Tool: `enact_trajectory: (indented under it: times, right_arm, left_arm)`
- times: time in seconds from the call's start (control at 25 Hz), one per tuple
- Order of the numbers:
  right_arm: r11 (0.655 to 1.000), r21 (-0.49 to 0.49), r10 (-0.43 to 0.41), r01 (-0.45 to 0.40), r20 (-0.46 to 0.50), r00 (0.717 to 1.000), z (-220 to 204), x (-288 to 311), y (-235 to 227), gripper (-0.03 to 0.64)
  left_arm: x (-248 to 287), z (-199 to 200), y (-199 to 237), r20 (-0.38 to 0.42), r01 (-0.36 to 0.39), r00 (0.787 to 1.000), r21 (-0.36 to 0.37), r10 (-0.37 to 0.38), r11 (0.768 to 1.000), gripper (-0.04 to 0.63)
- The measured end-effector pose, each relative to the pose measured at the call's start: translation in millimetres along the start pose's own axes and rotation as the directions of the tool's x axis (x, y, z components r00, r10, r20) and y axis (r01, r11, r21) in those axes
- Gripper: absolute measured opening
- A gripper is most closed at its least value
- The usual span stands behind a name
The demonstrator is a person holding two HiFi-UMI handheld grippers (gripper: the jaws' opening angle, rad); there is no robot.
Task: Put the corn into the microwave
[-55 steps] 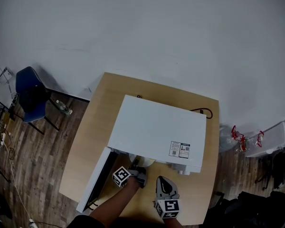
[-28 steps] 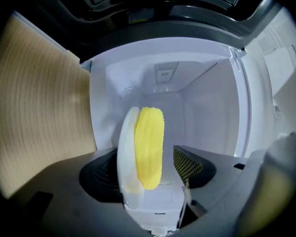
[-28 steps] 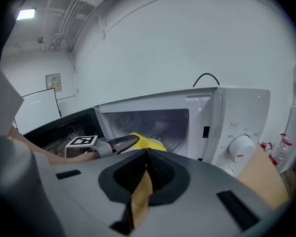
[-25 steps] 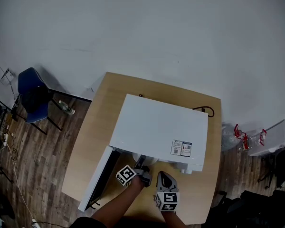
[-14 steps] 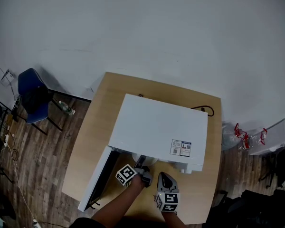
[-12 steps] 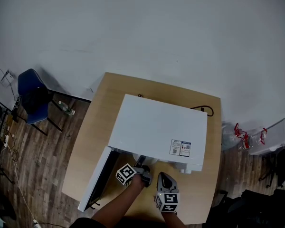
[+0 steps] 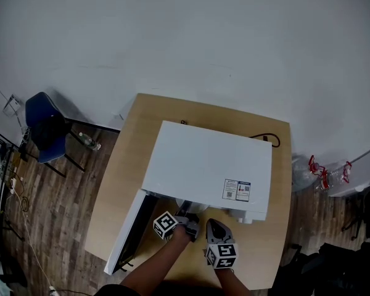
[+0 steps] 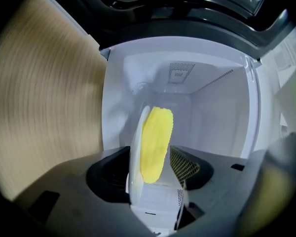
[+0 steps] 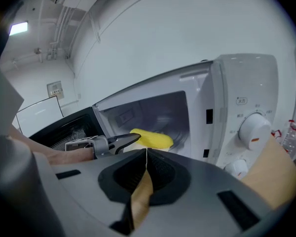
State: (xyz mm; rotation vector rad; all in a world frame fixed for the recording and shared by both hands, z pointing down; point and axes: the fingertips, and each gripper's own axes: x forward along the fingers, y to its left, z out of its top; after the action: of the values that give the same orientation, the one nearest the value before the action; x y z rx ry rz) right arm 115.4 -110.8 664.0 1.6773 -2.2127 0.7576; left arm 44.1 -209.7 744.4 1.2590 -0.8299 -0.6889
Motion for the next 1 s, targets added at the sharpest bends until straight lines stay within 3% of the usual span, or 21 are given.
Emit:
enact_trajectory:
  times: [0.12, 0.4, 1.0]
  right_arm:
    - [0.997, 0.055, 0.051, -0.051, -0.001, 0.999, -4, 14, 0, 0.063]
    - [0.979, 0.200, 0.049, -0.044, -0.020, 0.999, -21, 41, -12, 0.109]
    - [0.892, 0.448, 0.082, -0.061, -0.029, 0.996, -37, 71, -18, 0.108]
  left_arm:
    - [-1, 1, 0, -0.007, 0.033, 0.999, -0.032, -0.034, 0.999, 0.249]
    - [-4, 1, -7, -0.014, 0.129, 0.991, -0.111, -0.132, 0.985, 0.249]
    - [-7, 1, -9, -0.045, 0.161, 0.985, -0.123, -0.167, 0.979, 0.247]
